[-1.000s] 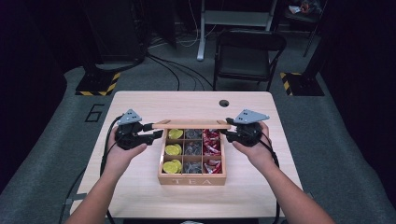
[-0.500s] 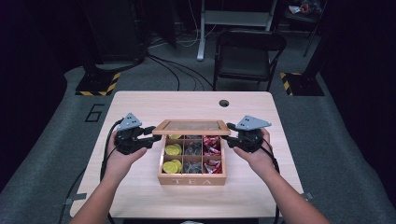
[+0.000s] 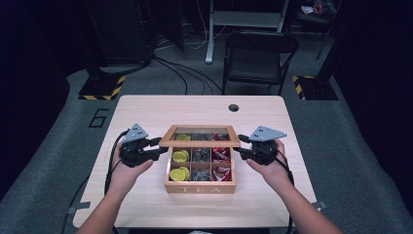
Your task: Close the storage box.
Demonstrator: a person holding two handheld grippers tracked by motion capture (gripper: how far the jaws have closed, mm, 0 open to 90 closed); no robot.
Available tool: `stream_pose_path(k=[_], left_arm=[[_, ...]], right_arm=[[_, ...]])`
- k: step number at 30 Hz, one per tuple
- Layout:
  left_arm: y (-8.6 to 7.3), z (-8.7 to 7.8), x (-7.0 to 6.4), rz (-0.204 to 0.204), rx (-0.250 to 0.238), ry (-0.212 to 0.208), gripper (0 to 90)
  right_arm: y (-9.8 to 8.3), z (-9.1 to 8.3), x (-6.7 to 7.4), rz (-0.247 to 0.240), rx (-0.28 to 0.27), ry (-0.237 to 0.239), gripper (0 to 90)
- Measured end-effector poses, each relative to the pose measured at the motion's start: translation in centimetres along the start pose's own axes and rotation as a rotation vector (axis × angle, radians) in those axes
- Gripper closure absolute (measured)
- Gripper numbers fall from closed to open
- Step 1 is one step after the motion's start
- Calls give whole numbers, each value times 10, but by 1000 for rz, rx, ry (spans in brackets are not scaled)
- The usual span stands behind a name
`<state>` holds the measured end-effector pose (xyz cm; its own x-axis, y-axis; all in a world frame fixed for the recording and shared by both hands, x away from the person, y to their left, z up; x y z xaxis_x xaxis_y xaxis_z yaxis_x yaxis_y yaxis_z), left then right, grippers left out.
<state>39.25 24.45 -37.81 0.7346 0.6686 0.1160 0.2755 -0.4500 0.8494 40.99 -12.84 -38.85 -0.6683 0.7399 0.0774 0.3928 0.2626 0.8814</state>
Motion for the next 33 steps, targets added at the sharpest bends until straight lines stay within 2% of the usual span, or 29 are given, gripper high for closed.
stream_pose_path(k=[6, 10, 15, 19, 24, 27, 33], left_arm=[[-8, 0, -5, -13, 7, -8, 583], [-12, 1, -8, -6, 12, -2, 585], [-20, 2, -12, -15, 17, -7, 585], [-25, 2, -15, -25, 21, -12, 586], [-29, 3, -18, -24, 24, -18, 598], [-32, 4, -20, -23, 28, -13, 599], [-39, 5, -23, -40, 35, -29, 601]], right_arm=[[-11, -8, 3, 32, 14, 19, 568], [-18, -11, 7, 52, 15, 31, 575], [-24, -15, 15, 46, 14, 50, 575], [-26, -17, 18, 97, 17, 56, 570], [-31, -16, 18, 116, 28, 54, 570], [-35, -16, 18, 171, 38, 72, 570], [-39, -19, 22, 168, 46, 81, 570]])
Point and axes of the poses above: each handheld gripper's, and its own axes: z roughly forward along the jaws, y roughly out of its top, x roughly to its left, the point moved 1 cm from there along z, roughly forward along the jaws, and after that the axes turned 11 degrees about z, right-handed, at the moved point
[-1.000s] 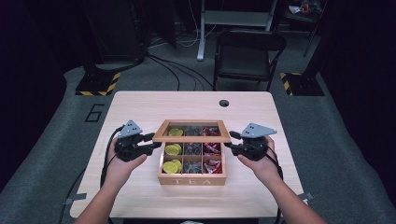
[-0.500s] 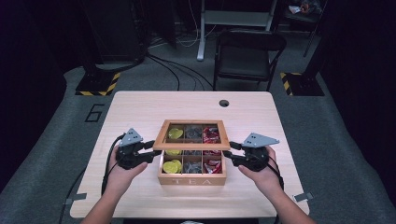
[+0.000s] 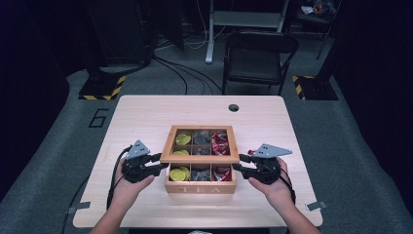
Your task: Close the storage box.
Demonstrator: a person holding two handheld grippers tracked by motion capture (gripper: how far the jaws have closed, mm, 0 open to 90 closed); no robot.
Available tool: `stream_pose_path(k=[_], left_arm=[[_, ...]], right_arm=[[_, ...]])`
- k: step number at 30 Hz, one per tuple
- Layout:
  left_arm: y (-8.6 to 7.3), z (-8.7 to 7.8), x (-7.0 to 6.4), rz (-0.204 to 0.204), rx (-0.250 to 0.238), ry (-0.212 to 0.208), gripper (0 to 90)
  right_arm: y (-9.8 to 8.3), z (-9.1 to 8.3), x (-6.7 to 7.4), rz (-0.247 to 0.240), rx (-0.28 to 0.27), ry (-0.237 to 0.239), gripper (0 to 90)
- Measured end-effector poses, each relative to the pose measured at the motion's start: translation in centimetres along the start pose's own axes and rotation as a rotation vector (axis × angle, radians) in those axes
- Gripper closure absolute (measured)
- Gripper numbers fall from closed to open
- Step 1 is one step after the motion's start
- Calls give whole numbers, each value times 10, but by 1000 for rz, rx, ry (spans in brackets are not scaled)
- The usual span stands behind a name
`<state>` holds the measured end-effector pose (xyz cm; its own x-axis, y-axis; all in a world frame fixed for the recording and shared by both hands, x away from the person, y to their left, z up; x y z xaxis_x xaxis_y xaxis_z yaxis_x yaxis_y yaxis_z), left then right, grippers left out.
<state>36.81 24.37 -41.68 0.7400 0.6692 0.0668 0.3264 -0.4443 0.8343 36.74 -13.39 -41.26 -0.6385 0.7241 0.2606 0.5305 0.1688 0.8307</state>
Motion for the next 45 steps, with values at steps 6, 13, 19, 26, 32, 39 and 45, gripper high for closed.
stream_pose_path(k=[6, 13, 19, 26, 32, 39, 45], left_arm=[[-3, 0, -3, 2, -7, -21, 600], [-6, -1, -11, 13, -6, -33, 594], [-11, 0, -14, 7, 2, -46, 593], [-18, 2, -19, 0, 3, -49, 594], [-23, 3, -22, -5, 11, -52, 593], [-28, 4, -24, -5, 10, -53, 594], [-37, 7, -28, -13, 19, -52, 594]], right_arm=[[-3, -1, 3, 11, 3, -1, 568], [-9, -1, 5, 17, 10, -6, 568], [-15, 1, 5, 18, 16, -3, 568], [-24, 6, 6, -4, 20, -4, 568], [-30, 7, 6, -7, 24, 3, 556], [-36, 8, 9, -21, 28, -1, 544], [-44, 9, 9, -14, 43, 4, 556]])
Point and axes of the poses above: each handheld gripper's, and its own axes: z roughly forward along the jaws, y roughly out of its top, x roughly to its left, the point moved 1 cm from there along z, roughly forward along the jaws, and after that the axes turned 11 degrees about z, right-handed, at the moved point
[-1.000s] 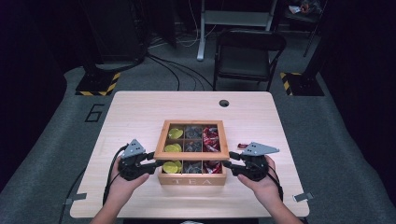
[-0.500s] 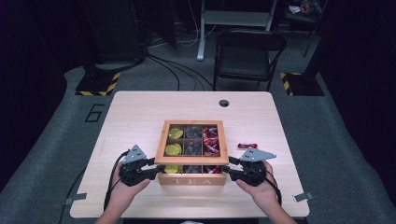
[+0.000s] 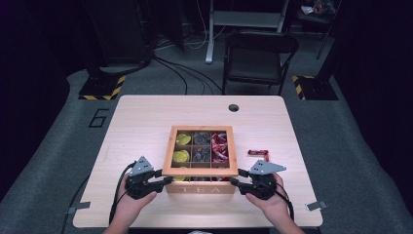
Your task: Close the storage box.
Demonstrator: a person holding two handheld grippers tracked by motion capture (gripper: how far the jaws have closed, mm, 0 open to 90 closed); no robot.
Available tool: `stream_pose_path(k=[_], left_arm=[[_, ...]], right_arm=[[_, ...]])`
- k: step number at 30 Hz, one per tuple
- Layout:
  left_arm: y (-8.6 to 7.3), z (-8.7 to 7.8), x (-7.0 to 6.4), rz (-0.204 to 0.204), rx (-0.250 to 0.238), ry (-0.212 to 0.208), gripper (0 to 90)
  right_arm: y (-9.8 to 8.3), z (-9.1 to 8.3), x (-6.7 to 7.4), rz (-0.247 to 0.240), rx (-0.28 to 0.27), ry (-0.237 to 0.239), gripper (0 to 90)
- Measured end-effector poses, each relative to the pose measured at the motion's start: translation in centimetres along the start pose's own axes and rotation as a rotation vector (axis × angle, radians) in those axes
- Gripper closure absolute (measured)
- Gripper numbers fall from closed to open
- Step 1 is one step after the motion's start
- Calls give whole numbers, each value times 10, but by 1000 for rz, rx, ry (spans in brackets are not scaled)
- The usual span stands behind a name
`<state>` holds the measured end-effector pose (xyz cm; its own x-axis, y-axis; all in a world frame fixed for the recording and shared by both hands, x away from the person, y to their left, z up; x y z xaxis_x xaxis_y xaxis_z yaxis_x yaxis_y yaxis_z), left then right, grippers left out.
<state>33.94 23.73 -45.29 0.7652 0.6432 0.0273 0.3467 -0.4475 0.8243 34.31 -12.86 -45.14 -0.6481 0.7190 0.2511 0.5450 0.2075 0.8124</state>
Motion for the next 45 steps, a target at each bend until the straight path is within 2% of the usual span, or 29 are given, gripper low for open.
stream_pose_path(k=[7, 8, 11, 15, 19, 20, 24, 27, 30, 31, 35, 36, 39, 41, 45], left_arm=[[-5, 1, -2, -10, -2, -9, 594], [-6, 2, -2, -9, -6, 1, 594], [-7, 2, -2, -9, 5, -9, 594], [-8, 2, -3, -3, 5, -1, 593], [-10, 1, -3, -15, 16, -6, 592], [-10, 1, -4, -13, 20, -5, 592], [-11, 1, -5, -23, 17, -3, 589], [-12, 0, -5, -20, 26, -7, 586], [-14, -2, -6, -33, 29, -6, 571], [-15, -3, -5, -23, 35, 2, 564], [-15, -16, -2, -46, -29, -4, 564], [-15, -17, -2, -57, -28, -1, 563], [-16, -16, 2, -74, -22, 13, 560], [-16, -15, 3, -76, -9, 5, 554], [-16, -15, 6, -80, -20, 24, 544]], right_arm=[[-7, 2, -1, 5, 1, 8, 558], [-7, 2, 0, 11, 2, 4, 558], [-10, 3, -1, 12, -4, 9, 559], [-11, 4, -2, 9, 1, 10, 562], [-13, 4, -3, 16, -2, 15, 566], [-13, 4, -3, 27, 1, 14, 566], [-14, 5, -4, 13, 12, 16, 566], [-15, 5, -3, 24, 19, 13, 565], [-17, 4, -3, 22, 23, 15, 564], [-17, 3, -4, 22, 31, 14, 565], [-18, -4, -6, 41, 12, 26, 570], [-18, -5, -7, 32, 8, 24, 569], [-20, -6, -10, 50, 11, 15, 566], [-20, -7, -11, 56, 8, 12, 563], [-16, -10, -12, 52, -11, 14, 560]])
Point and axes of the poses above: each handheld gripper's, and its own axes: z roughly forward along the jaws, y roughly out of its top, x roughly to its left, the point moved 1 cm from there along z, roughly forward along the jaws, and after that the axes turned 11 degrees about z, right-handed, at the moved point
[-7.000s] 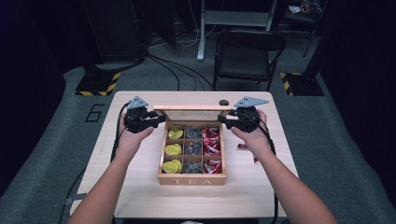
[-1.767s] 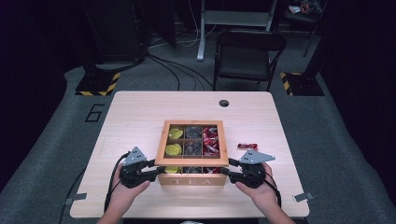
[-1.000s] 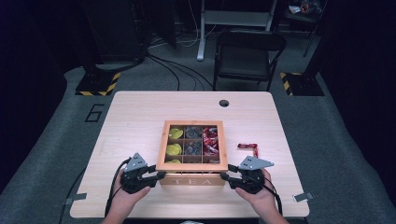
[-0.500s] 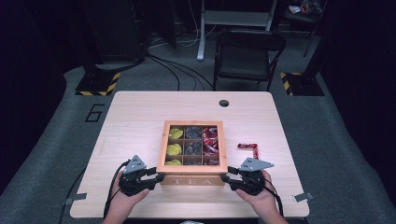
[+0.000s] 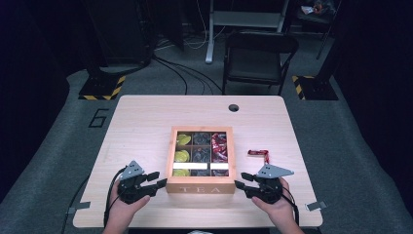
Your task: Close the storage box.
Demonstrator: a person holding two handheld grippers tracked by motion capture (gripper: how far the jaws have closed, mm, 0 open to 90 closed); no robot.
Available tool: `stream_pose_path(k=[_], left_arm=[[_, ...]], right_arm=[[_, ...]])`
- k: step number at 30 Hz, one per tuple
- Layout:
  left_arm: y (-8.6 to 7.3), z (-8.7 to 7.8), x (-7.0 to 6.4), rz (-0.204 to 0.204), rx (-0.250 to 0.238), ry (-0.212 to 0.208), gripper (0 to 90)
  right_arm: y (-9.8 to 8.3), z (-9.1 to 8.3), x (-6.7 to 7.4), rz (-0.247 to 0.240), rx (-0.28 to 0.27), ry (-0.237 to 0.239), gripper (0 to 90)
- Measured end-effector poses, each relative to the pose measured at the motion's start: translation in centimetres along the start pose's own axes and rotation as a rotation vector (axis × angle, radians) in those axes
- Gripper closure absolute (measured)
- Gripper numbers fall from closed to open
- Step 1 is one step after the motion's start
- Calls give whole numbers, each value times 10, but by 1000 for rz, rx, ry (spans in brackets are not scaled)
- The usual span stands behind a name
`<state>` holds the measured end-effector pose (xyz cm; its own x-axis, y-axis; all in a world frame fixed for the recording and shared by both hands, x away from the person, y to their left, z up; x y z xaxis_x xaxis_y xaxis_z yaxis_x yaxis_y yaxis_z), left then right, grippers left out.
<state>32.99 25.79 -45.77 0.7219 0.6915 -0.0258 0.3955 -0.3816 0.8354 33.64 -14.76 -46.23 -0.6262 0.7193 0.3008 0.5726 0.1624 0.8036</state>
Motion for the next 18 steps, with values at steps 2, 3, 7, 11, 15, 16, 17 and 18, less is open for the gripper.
stream_pose_path(k=[2, 3, 7, 11, 15, 16, 17, 18], left_arm=[[0, -2, 3, -11, -1, 4, 540], [0, -3, 4, -14, -3, 7, 540], [0, -4, 10, -17, 0, 16, 530], [-1, -2, 14, -6, 5, 39, 494], [-2, -4, 17, 2, 2, 33, 472], [-2, -5, 16, -1, 0, 30, 465], [-2, -5, 16, -1, 0, 30, 456], [-2, -6, 15, 8, -3, 29, 456]], right_arm=[[3, -3, -3, 7, -17, -8, 560], [4, -5, -4, 11, -25, -12, 560], [8, -12, -13, 31, -54, -36, 554], [7, -14, -24, 43, -62, -81, 534], [4, -14, -31, 66, -70, -100, 514], [4, -14, -31, 63, -73, -98, 507], [4, -14, -31, 61, -75, -97, 500], [4, -14, -31, 61, -75, -97, 500]])
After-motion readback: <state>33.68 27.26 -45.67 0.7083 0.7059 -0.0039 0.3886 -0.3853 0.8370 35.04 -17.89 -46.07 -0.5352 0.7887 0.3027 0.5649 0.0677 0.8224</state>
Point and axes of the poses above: each handheld gripper's, and its own axes: z roughly forward along the jaws, y roughly out of its top, x roughly to its left, the point moved 1 cm from there along z, roughly forward along the jaws, and after that the axes turned 11 degrees about z, right-handed, at the moved point
